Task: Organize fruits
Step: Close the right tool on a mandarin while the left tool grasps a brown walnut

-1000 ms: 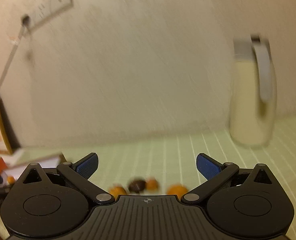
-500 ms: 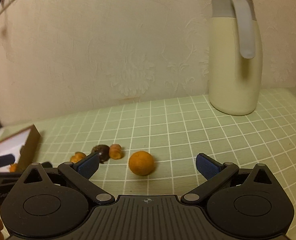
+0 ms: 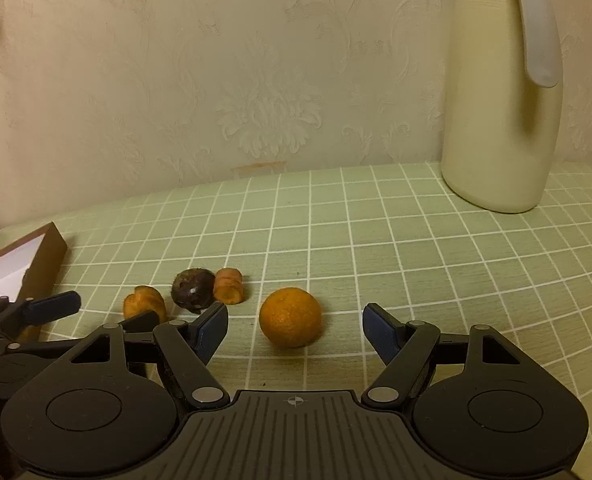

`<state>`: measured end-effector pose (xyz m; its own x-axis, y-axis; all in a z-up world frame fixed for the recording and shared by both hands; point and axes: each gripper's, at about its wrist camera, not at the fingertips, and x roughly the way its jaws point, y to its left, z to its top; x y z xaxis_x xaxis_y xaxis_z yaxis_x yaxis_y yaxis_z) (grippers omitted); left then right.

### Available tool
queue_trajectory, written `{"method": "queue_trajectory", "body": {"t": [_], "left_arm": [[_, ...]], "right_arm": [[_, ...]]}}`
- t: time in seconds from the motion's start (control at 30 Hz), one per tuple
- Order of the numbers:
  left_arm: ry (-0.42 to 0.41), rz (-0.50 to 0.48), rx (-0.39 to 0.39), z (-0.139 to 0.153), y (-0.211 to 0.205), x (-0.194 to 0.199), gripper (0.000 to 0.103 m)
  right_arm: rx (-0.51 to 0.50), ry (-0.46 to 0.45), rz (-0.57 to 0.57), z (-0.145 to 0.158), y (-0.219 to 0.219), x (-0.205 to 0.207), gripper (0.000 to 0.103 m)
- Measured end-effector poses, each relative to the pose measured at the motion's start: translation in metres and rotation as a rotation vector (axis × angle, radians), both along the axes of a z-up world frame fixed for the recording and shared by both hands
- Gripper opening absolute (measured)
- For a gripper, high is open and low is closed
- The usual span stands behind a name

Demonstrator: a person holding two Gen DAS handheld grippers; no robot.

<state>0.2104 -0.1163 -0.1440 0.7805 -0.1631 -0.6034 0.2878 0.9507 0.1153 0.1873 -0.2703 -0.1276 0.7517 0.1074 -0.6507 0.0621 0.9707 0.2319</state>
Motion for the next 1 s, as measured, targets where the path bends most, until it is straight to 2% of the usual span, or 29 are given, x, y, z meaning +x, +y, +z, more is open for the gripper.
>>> {"method": "queue_trajectory", "body": {"t": [0.17, 0.27, 0.3, 0.37, 0.4, 0.47, 0.63, 0.7, 0.73, 0.77, 1.0], "left_arm": [[0.013, -0.012, -0.004, -0.008, -0.005, 0.011, 0.065], [0.041, -0.018, -0.019, -0.015, -0.006, 0.019, 0.052], [0.048, -0.022, -0.025, -0.017, -0.005, 0.021, 0.044], [0.044, -0.035, -0.036, -0.017, -0.005, 0.019, 0.038], [0.041, -0.048, -0.032, -0.017, -0.006, 0.018, 0.027], [0.025, -0.055, -0.012, -0.017, -0.007, 0.014, 0.028], [0.01, -0.051, -0.019, -0.014, -0.006, 0.007, 0.027], [0.013, -0.05, -0.012, -0.013, -0.006, 0.004, 0.027], [0.015, -0.048, -0.007, -0.013, -0.006, 0.003, 0.027], [0.019, -0.046, -0.003, -0.014, -0.006, 0.001, 0.027], [0.035, -0.041, -0.008, -0.015, -0.002, -0.001, 0.027]], "right_arm": [[0.004, 0.016, -0.006, -0.006, -0.005, 0.007, 0.075], [0.014, 0.022, -0.011, -0.008, -0.007, 0.009, 0.075], [0.014, 0.023, -0.009, -0.008, -0.007, 0.01, 0.075], [0.014, 0.025, -0.007, -0.01, -0.007, 0.011, 0.075], [0.015, 0.027, -0.004, -0.011, -0.006, 0.011, 0.075], [0.016, 0.03, -0.003, -0.012, -0.005, 0.012, 0.075], [0.018, 0.03, -0.003, -0.014, -0.001, 0.014, 0.075], [0.021, 0.032, 0.002, -0.015, 0.001, 0.015, 0.066], [0.026, 0.036, 0.005, -0.016, 0.001, 0.017, 0.057], [0.033, 0.045, 0.007, -0.017, 0.001, 0.018, 0.054], [0.048, 0.05, -0.008, -0.022, 0.001, 0.027, 0.053]]}}
